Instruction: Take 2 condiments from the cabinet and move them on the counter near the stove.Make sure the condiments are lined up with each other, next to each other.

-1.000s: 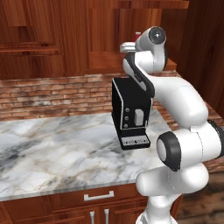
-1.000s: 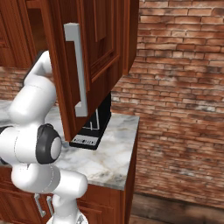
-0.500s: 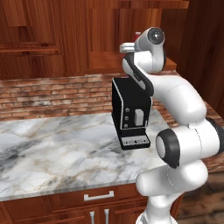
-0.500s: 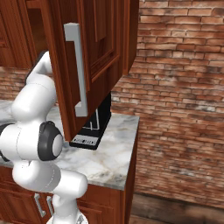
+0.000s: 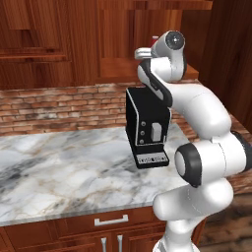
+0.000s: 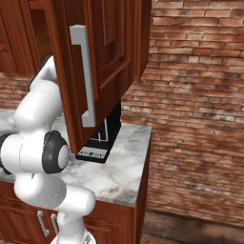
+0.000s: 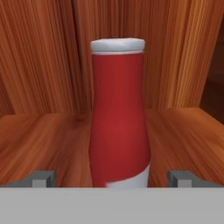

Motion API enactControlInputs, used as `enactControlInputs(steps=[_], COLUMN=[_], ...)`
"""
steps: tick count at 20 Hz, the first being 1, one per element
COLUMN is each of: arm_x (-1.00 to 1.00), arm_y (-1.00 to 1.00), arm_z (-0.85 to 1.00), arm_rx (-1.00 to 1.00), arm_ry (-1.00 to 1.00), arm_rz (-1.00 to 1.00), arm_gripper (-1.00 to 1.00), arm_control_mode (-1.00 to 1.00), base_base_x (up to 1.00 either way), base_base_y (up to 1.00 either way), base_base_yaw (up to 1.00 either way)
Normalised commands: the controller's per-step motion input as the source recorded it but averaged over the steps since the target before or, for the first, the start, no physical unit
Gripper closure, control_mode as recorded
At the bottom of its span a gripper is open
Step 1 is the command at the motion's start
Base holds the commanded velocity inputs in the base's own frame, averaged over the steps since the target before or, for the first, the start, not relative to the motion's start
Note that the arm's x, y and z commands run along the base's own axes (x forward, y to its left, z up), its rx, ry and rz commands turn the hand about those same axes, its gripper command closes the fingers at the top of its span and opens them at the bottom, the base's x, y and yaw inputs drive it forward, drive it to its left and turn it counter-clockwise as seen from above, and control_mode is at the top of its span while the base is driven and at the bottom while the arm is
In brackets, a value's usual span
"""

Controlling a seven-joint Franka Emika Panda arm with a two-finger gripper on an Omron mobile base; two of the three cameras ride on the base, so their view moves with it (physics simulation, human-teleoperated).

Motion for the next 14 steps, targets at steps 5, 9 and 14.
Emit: enactControlInputs(steps=[5,9,14], arm_x=[0.07,0.08,0.08], arm_y=[-0.04,-0.01,0.00], arm_z=[-0.03,-0.02,0.00], arm_rx=[0.00,0.00,0.00], arm_ry=[0.00,0.00,0.01], arm_rz=[0.00,0.00,0.00], arm_gripper=[-1.00,-1.00,-1.00], arm_control_mode=[-1.00,-1.00,-1.00], base_base_x=[0.00,0.00,0.00], base_base_y=[0.00,0.00,0.00], base_base_yaw=[0.00,0.00,0.00])
